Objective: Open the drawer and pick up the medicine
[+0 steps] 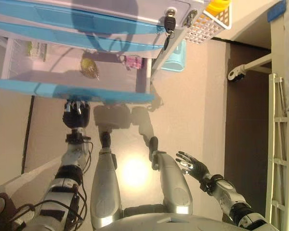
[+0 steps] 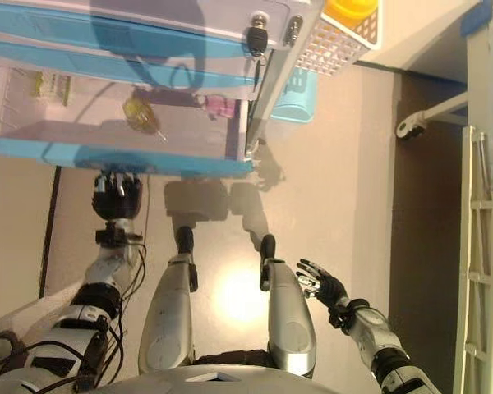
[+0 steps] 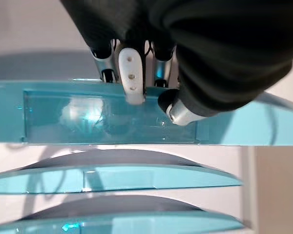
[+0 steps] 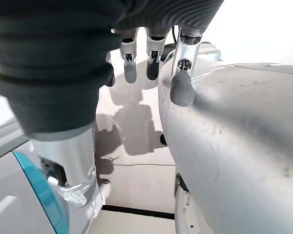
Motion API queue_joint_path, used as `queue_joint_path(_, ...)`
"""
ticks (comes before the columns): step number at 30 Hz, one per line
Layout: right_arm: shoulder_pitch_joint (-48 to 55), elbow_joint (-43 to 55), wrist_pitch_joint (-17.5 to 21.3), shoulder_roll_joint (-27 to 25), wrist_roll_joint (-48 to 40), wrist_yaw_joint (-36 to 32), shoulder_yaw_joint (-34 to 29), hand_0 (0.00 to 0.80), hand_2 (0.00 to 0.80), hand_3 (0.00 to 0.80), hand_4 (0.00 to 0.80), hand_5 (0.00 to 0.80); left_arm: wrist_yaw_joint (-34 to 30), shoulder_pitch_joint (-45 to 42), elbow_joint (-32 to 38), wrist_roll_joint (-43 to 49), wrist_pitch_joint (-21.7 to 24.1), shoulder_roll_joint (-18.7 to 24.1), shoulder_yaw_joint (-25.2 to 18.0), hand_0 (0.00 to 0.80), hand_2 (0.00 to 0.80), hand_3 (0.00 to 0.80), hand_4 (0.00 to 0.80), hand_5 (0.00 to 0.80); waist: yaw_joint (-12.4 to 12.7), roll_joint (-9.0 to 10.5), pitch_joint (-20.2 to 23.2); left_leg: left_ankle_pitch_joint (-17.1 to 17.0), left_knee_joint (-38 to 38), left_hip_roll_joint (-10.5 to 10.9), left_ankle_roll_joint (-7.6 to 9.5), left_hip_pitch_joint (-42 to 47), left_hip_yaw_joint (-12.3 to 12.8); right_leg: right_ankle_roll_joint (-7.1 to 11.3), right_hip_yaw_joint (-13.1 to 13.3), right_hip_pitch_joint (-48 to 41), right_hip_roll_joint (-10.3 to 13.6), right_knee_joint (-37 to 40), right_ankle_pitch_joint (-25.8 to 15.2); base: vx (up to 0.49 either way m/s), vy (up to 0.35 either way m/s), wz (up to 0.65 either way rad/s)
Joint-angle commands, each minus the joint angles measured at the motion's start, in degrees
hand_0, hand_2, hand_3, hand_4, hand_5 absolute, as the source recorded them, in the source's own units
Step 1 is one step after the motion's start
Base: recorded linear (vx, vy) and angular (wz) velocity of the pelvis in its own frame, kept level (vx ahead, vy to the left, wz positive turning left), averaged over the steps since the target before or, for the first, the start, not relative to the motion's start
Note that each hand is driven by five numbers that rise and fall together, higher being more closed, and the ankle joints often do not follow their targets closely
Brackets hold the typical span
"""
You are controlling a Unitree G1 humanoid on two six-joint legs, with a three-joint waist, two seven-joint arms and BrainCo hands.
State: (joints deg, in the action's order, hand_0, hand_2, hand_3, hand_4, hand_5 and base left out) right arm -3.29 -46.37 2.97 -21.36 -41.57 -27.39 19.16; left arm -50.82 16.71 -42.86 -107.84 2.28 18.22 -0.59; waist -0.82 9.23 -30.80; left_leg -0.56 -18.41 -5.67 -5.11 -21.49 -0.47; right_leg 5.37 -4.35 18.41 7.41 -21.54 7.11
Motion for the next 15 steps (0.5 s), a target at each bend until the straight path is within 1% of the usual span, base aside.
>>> queue_joint_path(1, 5.76, 7.46, -2.77, 4.7, 1.3, -1.45, 2.44, 0.0, 0.0, 0.0, 0.0, 0.0, -9.33, -3.01, 6.11, 1.23, -2.17, -2.55, 1.93, 0.8, 0.8, 0.8, 0.8, 0.8, 1.43, -1.3, 1.01, 6.59, -5.35, 3.88, 5.44, -0.32, 1.33, -3.77, -2.27, -0.12, -1.62, 2.84, -4.62, -0.009, -0.013, 0.06)
queue_joint_path(4, 6.29, 8.79, -3.64, 4.46, 2.06, -1.01, 1.69, 0.0, 0.0, 0.0, 0.0, 0.0, -10.88, -7.32, 5.04, 1.31, -3.76, -4.14, 2.1, 0.8, 0.8, 0.8, 0.8, 0.8, 2.13, -1.62, 1.01, 5.94, -4.65, 3.83, 5.24, 0.32, 0.87, -3.99, -3.14, -0.74, -1.61, 2.47, -4.17, -0.014, -0.01, 0.11)
queue_joint_path(7, 7.08, 9.83, -3.83, 4.12, 2.63, -0.94, 1.39, 0.0, 0.0, 0.0, 0.0, 0.0, -11.75, -11.19, 3.28, 1.4, -6.68, -4.78, 2.26, 0.8, 0.8, 0.8, 0.8, 0.8, 2.94, -1.77, 1.01, 5.42, -4.29, 3.79, 5.08, 0.68, 0.38, -4.32, -4.14, -1.24, -1.64, 1.93, -3.68, -0.014, -0.023, 0.09)
queue_joint_path(10, 7.88, 10.77, -3.96, 4.0, 2.55, -0.54, 1.37, 0.0, 0.0, 0.0, 0.0, 0.0, -11.3, -14.38, 1.79, 2.08, -8.77, -5.52, 2.65, 0.8, 0.8, 0.8, 0.8, 0.8, 3.77, -1.85, 1.01, 4.95, -3.68, 3.59, 4.96, 1.19, -0.19, -4.66, -5.22, -1.9, -1.74, 1.54, -3.13, -0.01, -0.04, 0.07)
queue_joint_path(15, 8.75, 10.59, -3.34, 4.21, 2.1, -0.72, 1.49, 0.0, 0.0, 0.0, 0.0, 0.0, -9.73, -18.58, -1.45, 3.74, -12.77, -6.02, 3.27, 0.8, 0.8, 0.8, 0.8, 0.8, 5.26, -2.0, 1.01, 4.11, -2.69, 3.18, 4.67, 1.85, -1.3, -5.01, -7.01, -3.08, -1.83, 1.27, -2.53, 0.0, -0.058, 0.21)
